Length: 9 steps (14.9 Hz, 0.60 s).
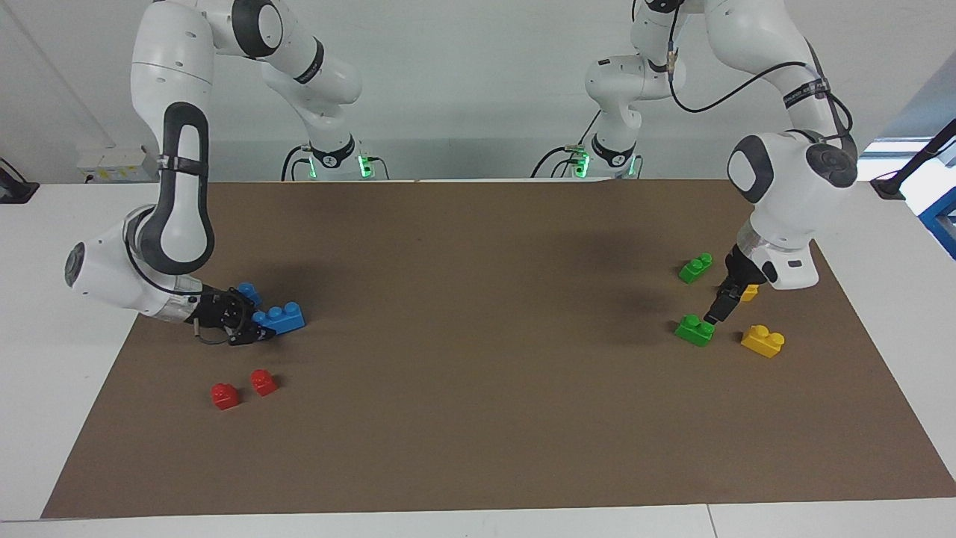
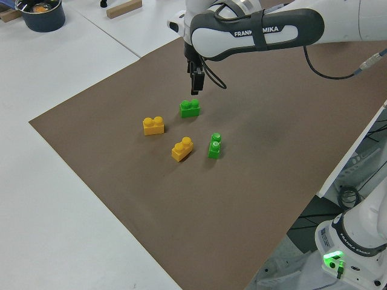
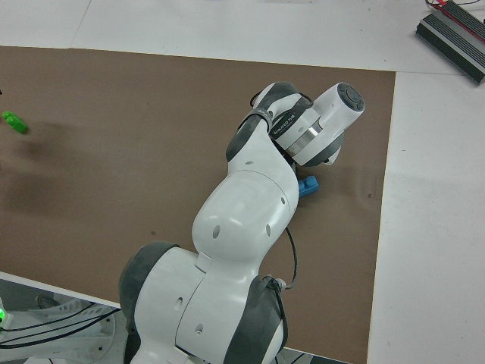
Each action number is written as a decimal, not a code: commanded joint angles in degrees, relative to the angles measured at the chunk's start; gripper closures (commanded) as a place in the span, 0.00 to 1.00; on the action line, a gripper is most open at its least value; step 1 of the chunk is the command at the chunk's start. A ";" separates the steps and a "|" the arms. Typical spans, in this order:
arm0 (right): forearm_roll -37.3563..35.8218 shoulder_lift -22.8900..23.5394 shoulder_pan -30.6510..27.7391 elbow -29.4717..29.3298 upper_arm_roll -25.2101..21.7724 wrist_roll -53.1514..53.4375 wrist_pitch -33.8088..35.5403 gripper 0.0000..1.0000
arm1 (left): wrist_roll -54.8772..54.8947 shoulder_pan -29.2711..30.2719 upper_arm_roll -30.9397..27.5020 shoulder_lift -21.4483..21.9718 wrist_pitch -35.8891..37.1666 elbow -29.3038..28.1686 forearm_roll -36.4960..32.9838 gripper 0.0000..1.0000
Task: Remove green block with left arm and hold with right
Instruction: 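Set the green brick near yellow bricks while the right gripper sets blue down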
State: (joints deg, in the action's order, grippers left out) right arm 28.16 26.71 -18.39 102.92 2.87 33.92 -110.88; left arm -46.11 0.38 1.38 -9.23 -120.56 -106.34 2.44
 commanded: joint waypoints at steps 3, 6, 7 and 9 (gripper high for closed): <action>-2.23 -0.43 0.37 2.73 0.47 -2.72 -2.49 0.40 | 11.42 -0.47 0.11 3.25 8.39 5.16 0.11 0.00; -2.32 -0.43 0.38 2.73 0.47 -2.81 -2.85 0.17 | 20.16 -0.47 0.11 7.37 10.17 5.71 0.02 0.00; -2.32 -0.43 0.38 2.64 0.47 -2.81 -2.76 0.13 | 22.61 -0.47 0.11 8.43 10.26 5.70 -0.07 0.00; -2.32 -0.43 0.38 2.29 0.56 -2.81 -2.50 0.06 | 25.00 -0.47 0.11 10.62 13.40 5.88 -0.24 0.00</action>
State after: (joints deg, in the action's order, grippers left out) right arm 27.04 26.80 -17.67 104.29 3.12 32.85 -112.65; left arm -24.60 0.29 1.83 -1.53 -110.68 -100.12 2.44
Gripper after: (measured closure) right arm 0.163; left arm 0.000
